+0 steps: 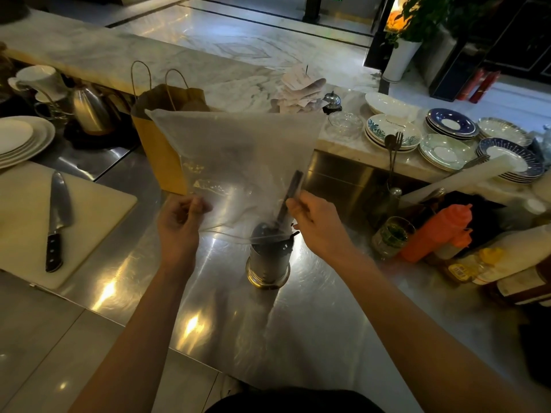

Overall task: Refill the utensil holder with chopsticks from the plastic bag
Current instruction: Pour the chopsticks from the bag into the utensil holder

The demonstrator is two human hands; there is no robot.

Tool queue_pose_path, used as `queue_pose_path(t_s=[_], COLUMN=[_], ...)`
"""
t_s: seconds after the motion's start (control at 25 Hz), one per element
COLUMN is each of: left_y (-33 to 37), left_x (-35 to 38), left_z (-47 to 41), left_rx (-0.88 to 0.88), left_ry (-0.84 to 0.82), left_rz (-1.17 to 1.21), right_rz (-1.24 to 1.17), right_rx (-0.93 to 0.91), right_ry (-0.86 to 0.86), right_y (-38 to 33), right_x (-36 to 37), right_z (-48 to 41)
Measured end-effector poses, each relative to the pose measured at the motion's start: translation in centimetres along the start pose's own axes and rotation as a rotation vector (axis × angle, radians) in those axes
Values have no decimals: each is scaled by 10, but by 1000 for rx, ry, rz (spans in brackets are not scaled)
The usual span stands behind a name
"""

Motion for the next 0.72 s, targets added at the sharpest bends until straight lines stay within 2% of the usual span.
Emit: queue_pose_path(t_s=[0.32, 0.6, 0.72], left_y=[6, 5, 8], left_x=[5, 5, 5], left_z=[-1, 1, 3], left_rx=[-4, -31, -45], left_ry=[12, 2, -12], left_rz=[75, 50, 75], right_rz=[21, -46, -90], right_rx=[-64, -18, -16], right_ry=[40, -3, 57], right_y=[-11, -9, -7], right_x=[5, 2, 2], right_z=[-1, -3, -1])
Point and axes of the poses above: each hand's wrist, its own z-axis away from the middle knuckle, its own x-axis out of the palm, y = z × x, the point moved 2 cm from there along -z, towards the middle knuckle, and after that the axes turned 4 degrees about -y, right-handed, at the moved point
